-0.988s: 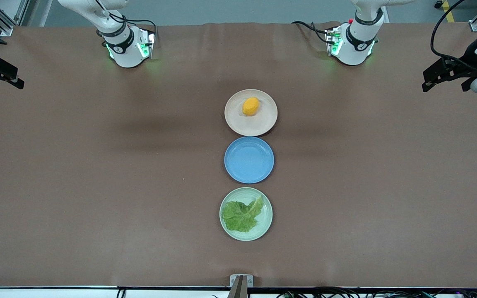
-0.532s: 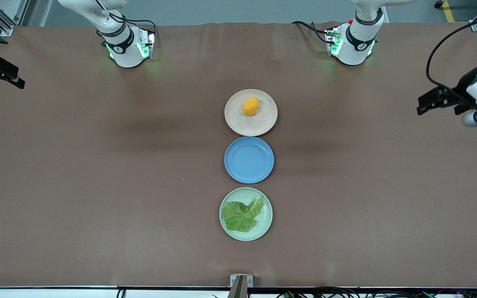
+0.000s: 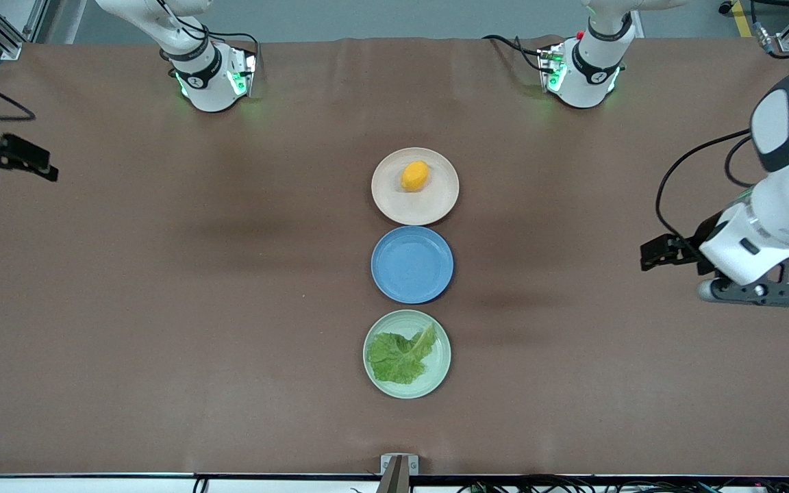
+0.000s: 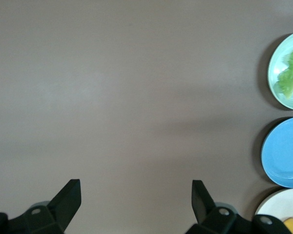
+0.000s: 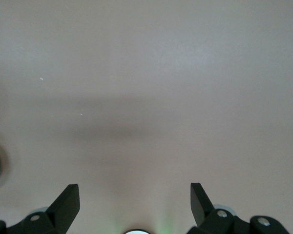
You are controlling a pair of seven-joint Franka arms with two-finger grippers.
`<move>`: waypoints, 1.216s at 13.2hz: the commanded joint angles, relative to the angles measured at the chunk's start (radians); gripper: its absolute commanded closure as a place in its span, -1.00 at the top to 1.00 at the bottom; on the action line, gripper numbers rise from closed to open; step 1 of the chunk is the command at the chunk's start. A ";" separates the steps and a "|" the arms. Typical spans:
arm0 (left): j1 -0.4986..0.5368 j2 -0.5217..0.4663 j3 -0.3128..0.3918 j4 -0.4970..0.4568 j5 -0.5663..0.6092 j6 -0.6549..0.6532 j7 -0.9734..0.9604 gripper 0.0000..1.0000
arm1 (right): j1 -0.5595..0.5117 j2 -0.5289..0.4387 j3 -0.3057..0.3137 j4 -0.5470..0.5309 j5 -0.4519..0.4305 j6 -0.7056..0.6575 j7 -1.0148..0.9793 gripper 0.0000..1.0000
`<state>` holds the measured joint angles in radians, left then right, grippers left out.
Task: Pick lemon and lettuce from plates
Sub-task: 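Reach the right gripper to the lemon while the left gripper reaches the lettuce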
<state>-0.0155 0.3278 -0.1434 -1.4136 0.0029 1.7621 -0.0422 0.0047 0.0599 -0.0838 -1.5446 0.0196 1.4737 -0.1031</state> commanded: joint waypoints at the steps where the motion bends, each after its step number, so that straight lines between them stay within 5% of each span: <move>1: -0.052 0.049 -0.001 0.033 -0.012 0.054 0.050 1.00 | 0.015 0.078 -0.001 -0.005 -0.018 0.037 0.017 1.00; 5: -0.150 0.143 -0.002 0.030 -0.007 0.187 0.051 1.00 | 0.108 0.072 0.001 -0.087 0.068 0.092 0.366 1.00; 8: -0.236 0.250 -0.004 0.033 -0.012 0.376 0.067 1.00 | 0.248 -0.003 0.003 -0.282 0.092 0.250 0.627 1.00; 13: -0.342 0.448 -0.018 0.035 -0.084 0.790 0.038 0.88 | 0.619 0.007 0.001 -0.437 0.120 0.561 1.148 1.00; 16: -0.382 0.519 -0.016 0.033 -0.083 0.939 0.042 0.64 | 0.818 0.133 0.001 -0.437 0.111 0.742 1.411 1.00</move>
<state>-0.3889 0.8094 -0.1587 -1.4114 -0.0610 2.6520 -0.0071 0.7357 0.1356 -0.0654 -1.9693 0.1284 2.1300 1.1903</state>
